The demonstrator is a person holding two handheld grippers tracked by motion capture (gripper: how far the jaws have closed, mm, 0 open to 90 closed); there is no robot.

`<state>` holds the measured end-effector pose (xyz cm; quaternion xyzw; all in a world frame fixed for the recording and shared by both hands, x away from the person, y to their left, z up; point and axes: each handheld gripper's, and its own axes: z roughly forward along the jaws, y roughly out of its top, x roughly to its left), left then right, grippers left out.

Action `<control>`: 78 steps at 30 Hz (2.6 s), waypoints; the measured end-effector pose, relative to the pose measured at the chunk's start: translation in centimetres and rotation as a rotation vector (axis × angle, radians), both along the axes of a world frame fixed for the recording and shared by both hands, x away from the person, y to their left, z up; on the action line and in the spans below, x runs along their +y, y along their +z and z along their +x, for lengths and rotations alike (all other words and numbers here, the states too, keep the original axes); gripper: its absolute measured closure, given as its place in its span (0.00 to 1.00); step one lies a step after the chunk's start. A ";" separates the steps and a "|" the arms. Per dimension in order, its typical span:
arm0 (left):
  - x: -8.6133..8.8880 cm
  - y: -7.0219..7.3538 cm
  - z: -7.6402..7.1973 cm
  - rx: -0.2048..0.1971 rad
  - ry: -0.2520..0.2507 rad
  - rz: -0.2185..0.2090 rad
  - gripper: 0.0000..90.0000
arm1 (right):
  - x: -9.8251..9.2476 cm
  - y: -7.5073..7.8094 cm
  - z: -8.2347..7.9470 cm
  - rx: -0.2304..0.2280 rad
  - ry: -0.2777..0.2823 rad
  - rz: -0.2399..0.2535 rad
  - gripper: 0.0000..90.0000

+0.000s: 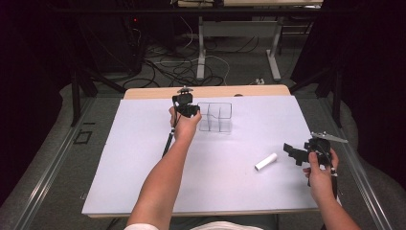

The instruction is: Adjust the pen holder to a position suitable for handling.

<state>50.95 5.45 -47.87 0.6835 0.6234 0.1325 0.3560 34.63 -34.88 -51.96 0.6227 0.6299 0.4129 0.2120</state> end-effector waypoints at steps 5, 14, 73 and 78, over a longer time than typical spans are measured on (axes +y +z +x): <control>0.4 0.1 0.0 0.006 0.010 0.011 0.99 | 0.0 0.0 0.0 0.005 -0.001 0.005 0.11; 1.6 0.5 -0.8 0.023 0.022 0.008 0.99 | 0.0 0.0 0.0 0.001 0.000 -0.001 0.11; 5.7 0.7 -8.1 0.118 -0.040 -0.078 0.92 | 0.4 0.0 -0.1 0.004 0.003 -0.008 0.12; 5.0 0.6 -8.6 0.125 -0.071 -0.095 0.90 | 0.4 0.0 -0.1 0.006 0.004 -0.010 0.12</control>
